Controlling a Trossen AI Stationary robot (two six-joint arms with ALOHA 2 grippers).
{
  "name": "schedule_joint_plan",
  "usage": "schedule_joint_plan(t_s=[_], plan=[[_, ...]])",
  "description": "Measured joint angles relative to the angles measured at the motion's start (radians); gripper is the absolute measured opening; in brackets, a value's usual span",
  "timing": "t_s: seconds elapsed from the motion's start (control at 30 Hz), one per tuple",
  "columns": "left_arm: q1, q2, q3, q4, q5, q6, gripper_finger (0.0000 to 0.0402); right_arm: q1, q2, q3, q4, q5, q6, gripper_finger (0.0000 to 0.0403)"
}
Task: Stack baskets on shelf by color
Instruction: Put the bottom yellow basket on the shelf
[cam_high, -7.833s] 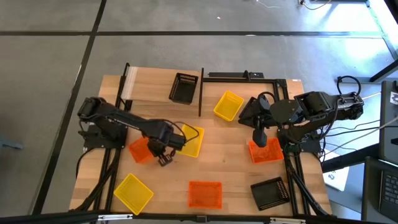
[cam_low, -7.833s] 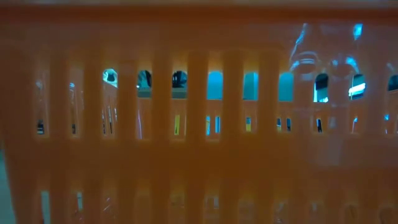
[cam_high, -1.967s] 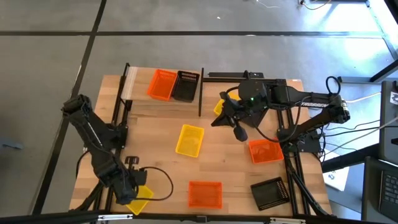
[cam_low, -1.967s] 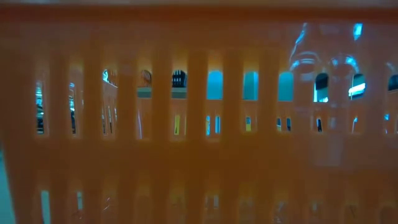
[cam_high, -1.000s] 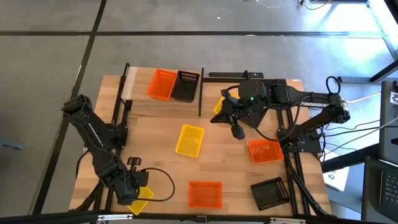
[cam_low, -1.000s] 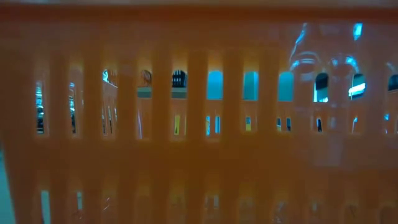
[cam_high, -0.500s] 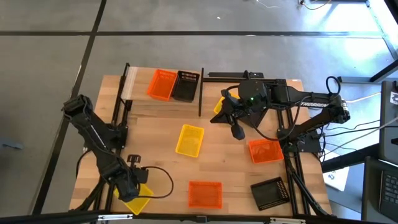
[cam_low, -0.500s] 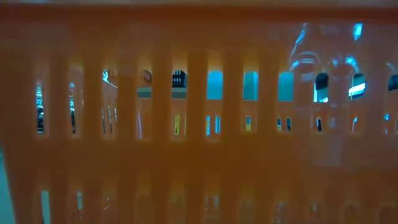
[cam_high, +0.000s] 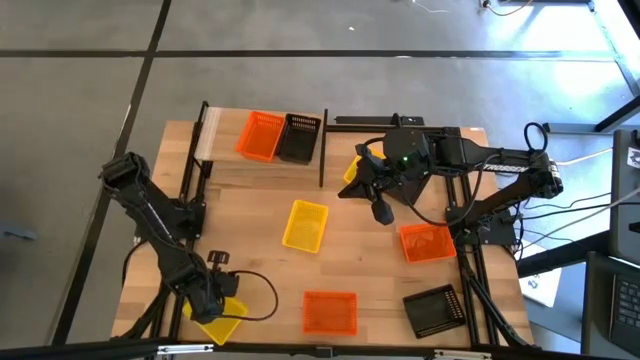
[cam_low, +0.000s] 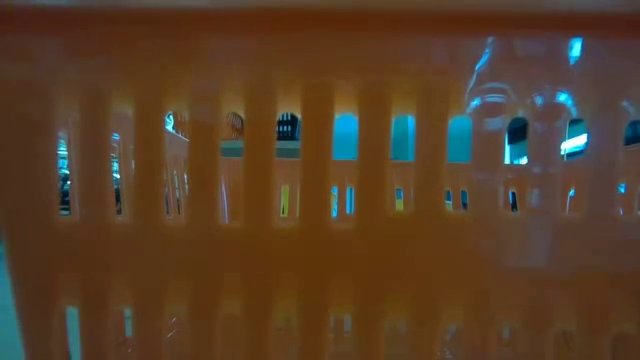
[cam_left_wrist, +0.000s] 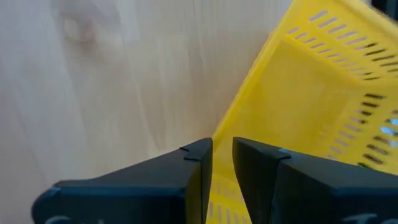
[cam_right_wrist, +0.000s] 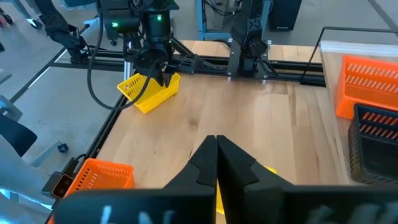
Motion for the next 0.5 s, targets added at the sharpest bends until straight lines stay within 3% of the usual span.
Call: schedule_joint_plan(t_s=[0.2,0.5], plan=[[0.0,0.0,-0.028,0.025,0.002,0.099,0.0058,0.0,0.0,0.0,0.0,0.0,0.0,0.0],[0.005,-0.001,-0.029,0.037,0.046,0.103,0.0058,0.0,0.0,0.0,0.0,0.001,0.027,0.0]])
